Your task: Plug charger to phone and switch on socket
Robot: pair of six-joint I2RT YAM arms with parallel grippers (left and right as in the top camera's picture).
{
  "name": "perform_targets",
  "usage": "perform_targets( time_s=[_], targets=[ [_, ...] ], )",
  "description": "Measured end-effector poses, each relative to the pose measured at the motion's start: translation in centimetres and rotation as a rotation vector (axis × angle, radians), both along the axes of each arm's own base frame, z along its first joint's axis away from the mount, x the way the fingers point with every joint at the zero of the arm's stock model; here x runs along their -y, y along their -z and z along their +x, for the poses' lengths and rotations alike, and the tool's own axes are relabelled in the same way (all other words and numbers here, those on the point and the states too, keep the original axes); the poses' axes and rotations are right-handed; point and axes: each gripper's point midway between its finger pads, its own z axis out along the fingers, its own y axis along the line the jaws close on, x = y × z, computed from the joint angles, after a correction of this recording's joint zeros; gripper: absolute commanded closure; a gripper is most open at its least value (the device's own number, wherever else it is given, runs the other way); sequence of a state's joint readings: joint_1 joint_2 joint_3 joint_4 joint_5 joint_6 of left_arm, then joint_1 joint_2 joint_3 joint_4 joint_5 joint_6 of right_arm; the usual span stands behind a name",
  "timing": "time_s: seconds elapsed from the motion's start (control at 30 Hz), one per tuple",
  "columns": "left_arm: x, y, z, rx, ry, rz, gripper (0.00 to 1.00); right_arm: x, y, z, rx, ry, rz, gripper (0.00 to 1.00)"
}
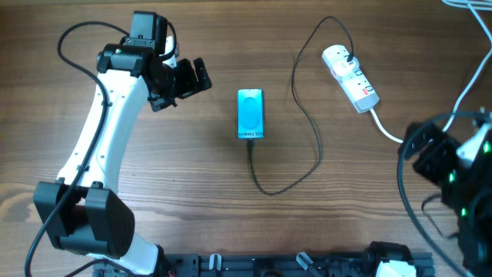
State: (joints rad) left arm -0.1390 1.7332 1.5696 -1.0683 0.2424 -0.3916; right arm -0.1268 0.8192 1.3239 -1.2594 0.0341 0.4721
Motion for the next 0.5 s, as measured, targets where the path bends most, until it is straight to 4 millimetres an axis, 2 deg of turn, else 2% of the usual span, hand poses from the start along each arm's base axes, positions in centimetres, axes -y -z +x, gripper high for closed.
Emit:
perform_targets(
  time_s=[0.17,0.5],
  targets=[
    [0.0,0.0,0.0,0.001,-0.001,0.002,0.00,-0.5,2.2,-3.2,-0.128,0.006,0.030,0.00],
    [0.0,0.0,0.0,0.001,-0.001,0.002,0.00,-0.6,2.7,-3.5,-0.155,0.008,0.038,0.00]
  ],
)
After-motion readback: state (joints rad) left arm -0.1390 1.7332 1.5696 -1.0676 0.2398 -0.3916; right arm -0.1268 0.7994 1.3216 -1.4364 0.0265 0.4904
